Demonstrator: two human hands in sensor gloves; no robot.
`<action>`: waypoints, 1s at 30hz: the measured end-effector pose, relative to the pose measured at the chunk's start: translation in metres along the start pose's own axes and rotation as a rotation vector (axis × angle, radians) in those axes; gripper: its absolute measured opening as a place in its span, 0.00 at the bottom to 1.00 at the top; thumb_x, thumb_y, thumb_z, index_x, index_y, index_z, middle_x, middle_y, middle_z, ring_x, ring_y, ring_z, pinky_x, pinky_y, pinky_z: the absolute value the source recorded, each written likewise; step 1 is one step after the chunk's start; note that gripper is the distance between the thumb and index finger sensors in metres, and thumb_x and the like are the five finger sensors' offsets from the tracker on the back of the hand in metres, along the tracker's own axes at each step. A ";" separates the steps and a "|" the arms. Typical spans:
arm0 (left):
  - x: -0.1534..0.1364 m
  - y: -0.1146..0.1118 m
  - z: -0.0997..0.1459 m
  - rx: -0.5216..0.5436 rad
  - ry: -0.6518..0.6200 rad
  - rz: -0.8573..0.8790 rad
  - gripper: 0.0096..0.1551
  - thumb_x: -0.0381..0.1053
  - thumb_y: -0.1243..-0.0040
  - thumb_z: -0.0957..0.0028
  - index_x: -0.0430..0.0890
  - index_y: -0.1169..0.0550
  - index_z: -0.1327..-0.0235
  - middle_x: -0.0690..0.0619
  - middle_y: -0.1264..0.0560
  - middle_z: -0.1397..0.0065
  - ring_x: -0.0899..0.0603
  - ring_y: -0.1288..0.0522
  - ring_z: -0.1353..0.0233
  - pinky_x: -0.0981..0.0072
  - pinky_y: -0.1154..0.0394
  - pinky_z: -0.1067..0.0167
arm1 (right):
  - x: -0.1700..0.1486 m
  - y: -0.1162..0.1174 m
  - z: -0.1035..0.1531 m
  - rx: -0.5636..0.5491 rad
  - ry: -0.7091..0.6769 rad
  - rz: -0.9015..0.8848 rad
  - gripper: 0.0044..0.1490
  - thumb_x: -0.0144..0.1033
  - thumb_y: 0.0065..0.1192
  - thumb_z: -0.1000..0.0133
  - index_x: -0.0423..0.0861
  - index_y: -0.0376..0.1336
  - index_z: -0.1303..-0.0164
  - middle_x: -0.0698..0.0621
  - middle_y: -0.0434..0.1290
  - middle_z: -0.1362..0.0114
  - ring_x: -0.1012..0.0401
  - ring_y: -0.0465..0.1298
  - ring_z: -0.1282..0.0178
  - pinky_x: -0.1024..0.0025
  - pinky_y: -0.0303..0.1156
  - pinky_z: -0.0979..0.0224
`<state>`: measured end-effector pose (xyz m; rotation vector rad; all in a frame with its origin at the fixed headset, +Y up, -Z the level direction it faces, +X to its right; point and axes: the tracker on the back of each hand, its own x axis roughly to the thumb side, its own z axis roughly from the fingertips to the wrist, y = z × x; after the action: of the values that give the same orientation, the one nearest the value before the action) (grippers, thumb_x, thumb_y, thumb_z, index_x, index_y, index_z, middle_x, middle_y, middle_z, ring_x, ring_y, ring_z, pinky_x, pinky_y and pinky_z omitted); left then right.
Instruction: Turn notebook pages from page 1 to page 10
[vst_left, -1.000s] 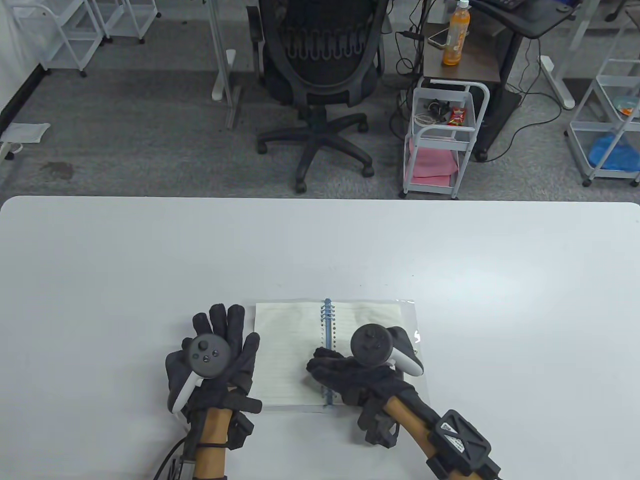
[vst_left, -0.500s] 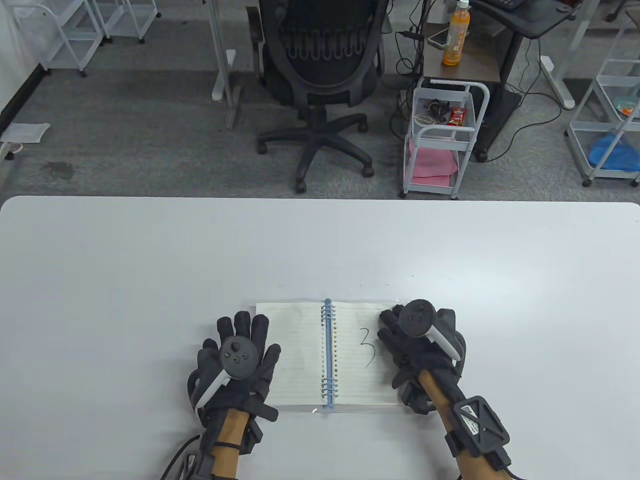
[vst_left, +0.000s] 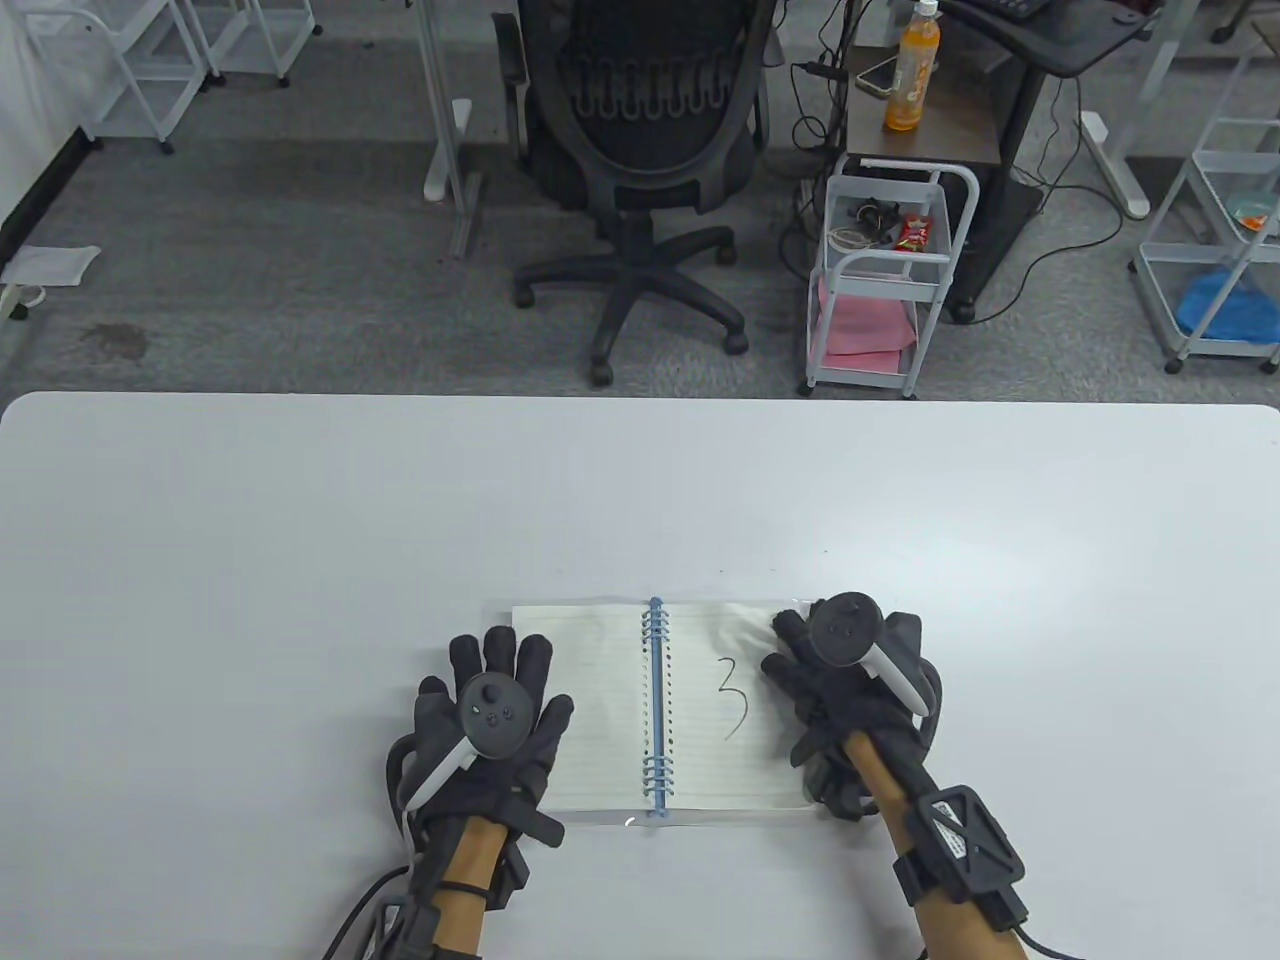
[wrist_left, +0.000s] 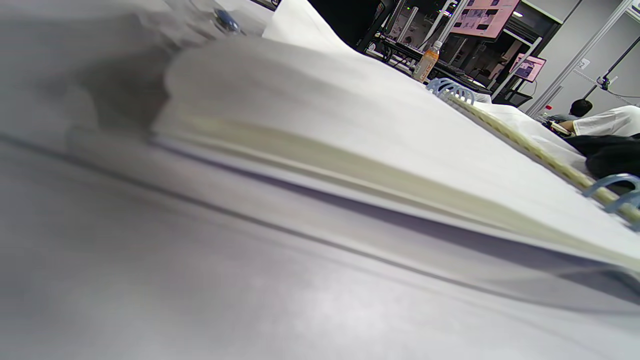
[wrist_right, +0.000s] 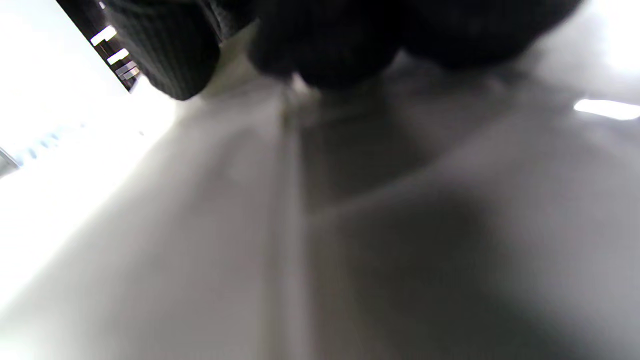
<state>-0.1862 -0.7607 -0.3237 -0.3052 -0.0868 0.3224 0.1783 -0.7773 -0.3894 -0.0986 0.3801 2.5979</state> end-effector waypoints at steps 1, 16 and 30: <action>0.000 0.000 0.000 0.003 0.000 0.002 0.41 0.71 0.69 0.35 0.64 0.63 0.14 0.55 0.73 0.14 0.43 0.82 0.18 0.41 0.80 0.33 | 0.001 -0.003 0.002 -0.001 -0.014 -0.028 0.34 0.54 0.55 0.36 0.52 0.57 0.21 0.41 0.45 0.15 0.64 0.76 0.69 0.64 0.77 0.64; -0.013 0.010 0.004 0.041 0.009 0.089 0.41 0.72 0.70 0.35 0.64 0.63 0.14 0.55 0.74 0.14 0.43 0.82 0.18 0.41 0.80 0.33 | 0.033 0.013 0.020 0.541 -0.349 -0.711 0.40 0.59 0.40 0.31 0.44 0.54 0.17 0.27 0.59 0.19 0.59 0.77 0.66 0.59 0.77 0.62; -0.036 0.032 0.018 0.151 0.020 0.256 0.41 0.72 0.70 0.35 0.64 0.64 0.14 0.54 0.74 0.14 0.43 0.82 0.18 0.41 0.80 0.33 | 0.115 0.081 0.066 0.413 -0.486 0.061 0.37 0.56 0.43 0.33 0.47 0.55 0.19 0.40 0.48 0.14 0.60 0.78 0.67 0.61 0.78 0.62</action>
<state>-0.2319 -0.7380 -0.3177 -0.1693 -0.0033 0.5765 0.0387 -0.7715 -0.3223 0.6786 0.7265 2.4343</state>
